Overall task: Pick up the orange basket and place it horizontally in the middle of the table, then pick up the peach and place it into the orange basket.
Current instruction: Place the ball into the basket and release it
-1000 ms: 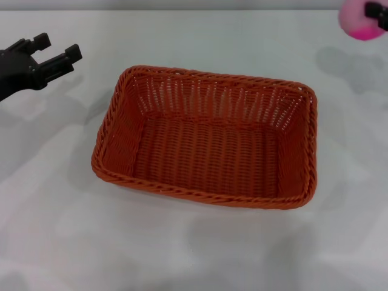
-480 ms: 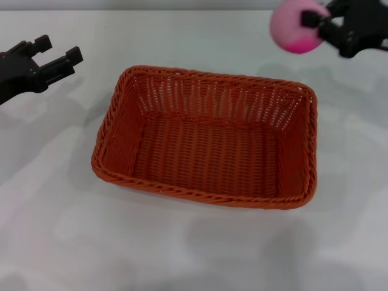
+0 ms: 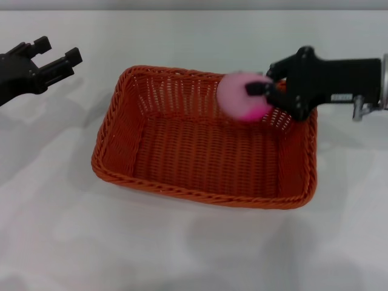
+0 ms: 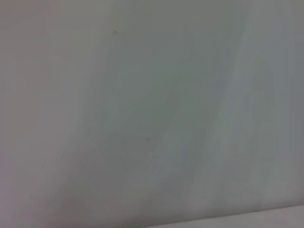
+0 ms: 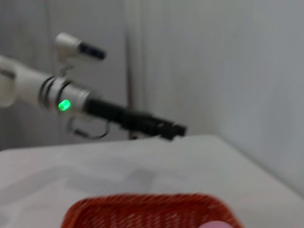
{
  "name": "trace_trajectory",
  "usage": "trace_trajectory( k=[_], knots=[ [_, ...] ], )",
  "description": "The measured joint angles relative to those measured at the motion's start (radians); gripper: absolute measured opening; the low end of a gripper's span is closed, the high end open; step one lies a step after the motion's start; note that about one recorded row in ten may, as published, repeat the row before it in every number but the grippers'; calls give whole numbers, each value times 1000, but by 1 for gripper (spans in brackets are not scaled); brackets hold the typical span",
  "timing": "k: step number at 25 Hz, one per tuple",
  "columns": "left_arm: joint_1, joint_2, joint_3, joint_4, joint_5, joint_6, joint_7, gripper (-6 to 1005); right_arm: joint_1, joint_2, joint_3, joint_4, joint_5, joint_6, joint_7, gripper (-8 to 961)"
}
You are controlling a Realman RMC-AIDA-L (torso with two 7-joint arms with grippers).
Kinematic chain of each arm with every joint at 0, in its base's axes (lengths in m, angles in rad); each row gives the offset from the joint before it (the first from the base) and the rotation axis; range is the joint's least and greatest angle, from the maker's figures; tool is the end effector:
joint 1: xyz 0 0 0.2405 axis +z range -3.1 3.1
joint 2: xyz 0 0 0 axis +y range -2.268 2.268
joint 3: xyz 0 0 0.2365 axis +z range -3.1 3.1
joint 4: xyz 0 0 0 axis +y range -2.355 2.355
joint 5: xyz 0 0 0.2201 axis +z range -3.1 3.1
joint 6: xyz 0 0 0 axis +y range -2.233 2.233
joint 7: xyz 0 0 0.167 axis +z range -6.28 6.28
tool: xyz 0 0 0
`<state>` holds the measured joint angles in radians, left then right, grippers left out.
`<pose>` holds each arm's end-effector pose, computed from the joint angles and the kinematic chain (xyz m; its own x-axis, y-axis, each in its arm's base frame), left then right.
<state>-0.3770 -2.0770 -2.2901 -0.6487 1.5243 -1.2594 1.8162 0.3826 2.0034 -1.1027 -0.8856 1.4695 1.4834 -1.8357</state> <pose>-0.2755 0.3590 0.0165 0.6319 0.2845 0.7210 0.6800 -0.6498 -0.3396 0.2229 0.3348 0.0096 0.8894 -0.0894 -0.4482 -0.2223 -0.9415 -0.2534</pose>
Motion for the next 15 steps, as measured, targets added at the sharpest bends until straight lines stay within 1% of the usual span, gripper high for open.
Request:
trace_trajectory(
  k=[6, 11, 15],
  knots=[
    [-3, 0, 4, 1, 0, -5, 0, 851, 11, 1, -54, 8, -82, -24, -1, 62],
    [-2, 0, 5, 2, 0, -23, 0, 850, 13, 3, -59, 41, -80, -87, 9, 171],
    [4, -1, 5, 3, 0, -28, 0, 850, 10, 3, -57, 46, -78, -98, 9, 316]
  ],
)
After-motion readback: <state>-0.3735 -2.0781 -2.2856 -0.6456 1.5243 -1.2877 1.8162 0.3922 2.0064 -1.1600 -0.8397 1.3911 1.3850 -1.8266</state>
